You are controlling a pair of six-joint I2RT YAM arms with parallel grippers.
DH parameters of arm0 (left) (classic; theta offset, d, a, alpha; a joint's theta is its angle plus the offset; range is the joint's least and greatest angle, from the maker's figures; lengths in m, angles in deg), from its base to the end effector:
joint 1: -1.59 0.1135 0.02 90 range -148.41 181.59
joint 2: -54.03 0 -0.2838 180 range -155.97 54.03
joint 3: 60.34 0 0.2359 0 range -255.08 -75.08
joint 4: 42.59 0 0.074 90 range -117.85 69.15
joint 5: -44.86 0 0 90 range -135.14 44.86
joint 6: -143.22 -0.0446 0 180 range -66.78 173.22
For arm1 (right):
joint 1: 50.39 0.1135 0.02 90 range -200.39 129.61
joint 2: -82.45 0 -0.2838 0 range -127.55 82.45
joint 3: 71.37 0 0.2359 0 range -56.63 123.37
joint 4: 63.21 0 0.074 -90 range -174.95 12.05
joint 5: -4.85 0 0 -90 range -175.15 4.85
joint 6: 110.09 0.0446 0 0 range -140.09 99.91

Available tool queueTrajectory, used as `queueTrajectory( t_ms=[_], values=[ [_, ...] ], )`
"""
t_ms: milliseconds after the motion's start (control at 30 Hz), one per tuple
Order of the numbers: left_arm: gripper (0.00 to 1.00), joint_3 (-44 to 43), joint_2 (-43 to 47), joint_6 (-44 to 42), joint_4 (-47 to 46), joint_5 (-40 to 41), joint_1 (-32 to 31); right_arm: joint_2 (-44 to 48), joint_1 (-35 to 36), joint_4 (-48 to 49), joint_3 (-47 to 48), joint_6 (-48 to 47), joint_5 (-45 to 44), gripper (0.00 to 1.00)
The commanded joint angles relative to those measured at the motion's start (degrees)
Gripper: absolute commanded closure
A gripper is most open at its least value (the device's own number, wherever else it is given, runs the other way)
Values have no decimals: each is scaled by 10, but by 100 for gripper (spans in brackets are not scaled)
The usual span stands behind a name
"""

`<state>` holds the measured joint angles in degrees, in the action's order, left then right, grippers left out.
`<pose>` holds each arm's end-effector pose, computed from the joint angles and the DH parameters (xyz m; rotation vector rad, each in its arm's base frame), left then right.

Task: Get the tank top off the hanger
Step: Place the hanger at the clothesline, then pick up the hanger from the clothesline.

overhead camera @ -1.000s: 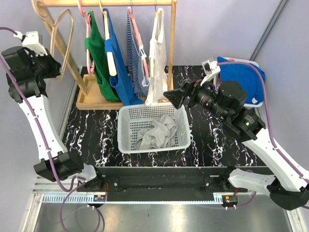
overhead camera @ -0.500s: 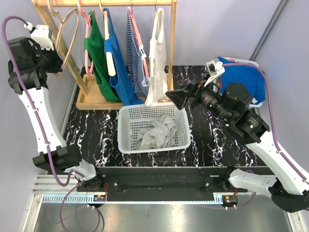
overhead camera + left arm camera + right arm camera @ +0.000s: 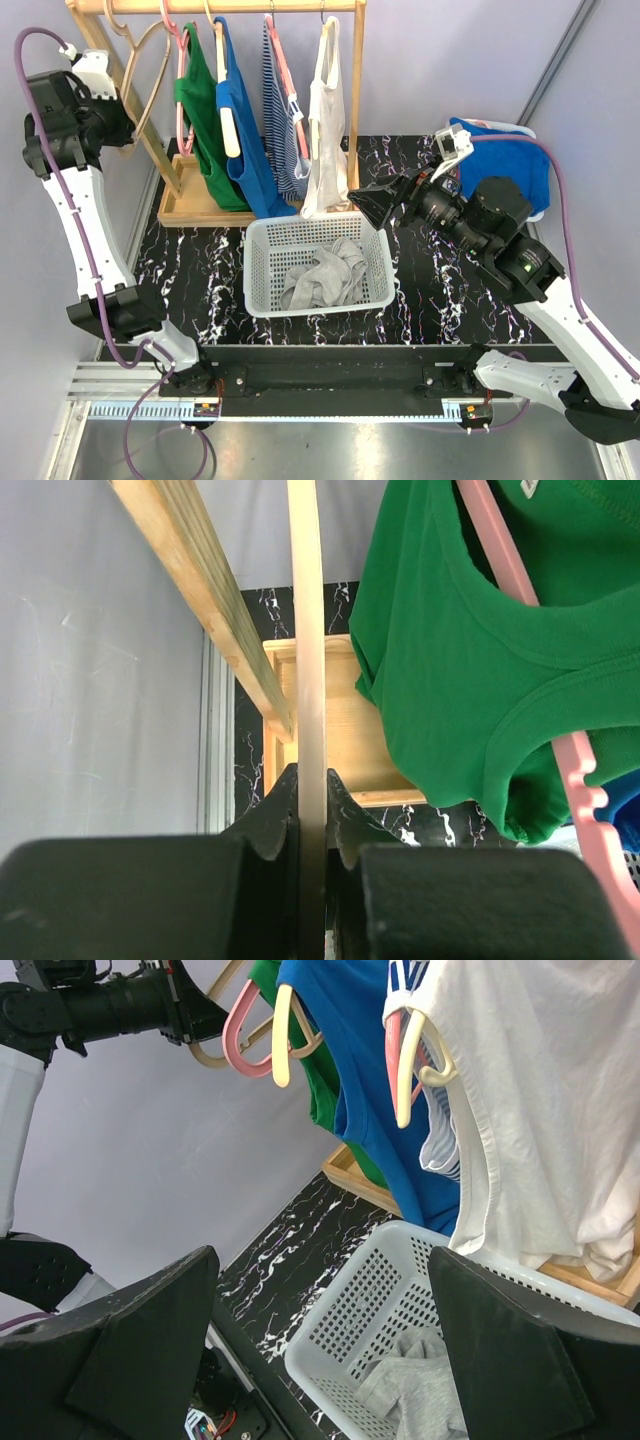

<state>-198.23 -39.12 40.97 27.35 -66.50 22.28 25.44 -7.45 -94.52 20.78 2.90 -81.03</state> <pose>0.2936 0.0935 0.5137 0.0899 1.9765 -0.0018 0.1271 0.1227 0.4952 -0.3342 1.5487 0.9688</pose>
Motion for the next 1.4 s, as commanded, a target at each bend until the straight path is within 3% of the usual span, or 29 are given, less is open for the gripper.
queueTrajectory(
  t_ms=[0,33,100,133,267,433,633,700,900,1000,1133,1367],
  values=[
    [93,34,12,-10,-7,-8,-3,12,-4,27,-4,-3,1,5],
    [83,40,23,-13,-7,-16,-3,11,-3,28,-5,-2,1,5],
    [74,52,37,-28,-3,-25,-3,12,-4,27,-5,-1,2,5],
    [63,54,51,-33,3,-37,-3,12,-3,28,-5,-2,3,5],
    [40,52,88,-47,24,-39,-3,16,-3,28,-8,-1,2,4],
    [32,42,144,-38,37,-52,-2,22,-3,28,-15,-1,4,4],
    [22,-53,123,34,84,-196,51,28,-3,23,-21,-3,5,4],
    [17,-70,116,59,83,-208,51,32,-3,21,-22,-4,5,4],
    [18,-79,100,121,43,-227,11,46,-3,20,-40,-6,-4,5],
    [23,-68,91,139,22,-180,-39,48,-3,25,-52,0,-6,5],
    [36,-56,75,139,2,-129,-98,47,-3,34,-70,7,-13,6],
    [39,-50,52,144,-65,-29,-115,28,-4,41,-78,9,-7,6]
  ],
)
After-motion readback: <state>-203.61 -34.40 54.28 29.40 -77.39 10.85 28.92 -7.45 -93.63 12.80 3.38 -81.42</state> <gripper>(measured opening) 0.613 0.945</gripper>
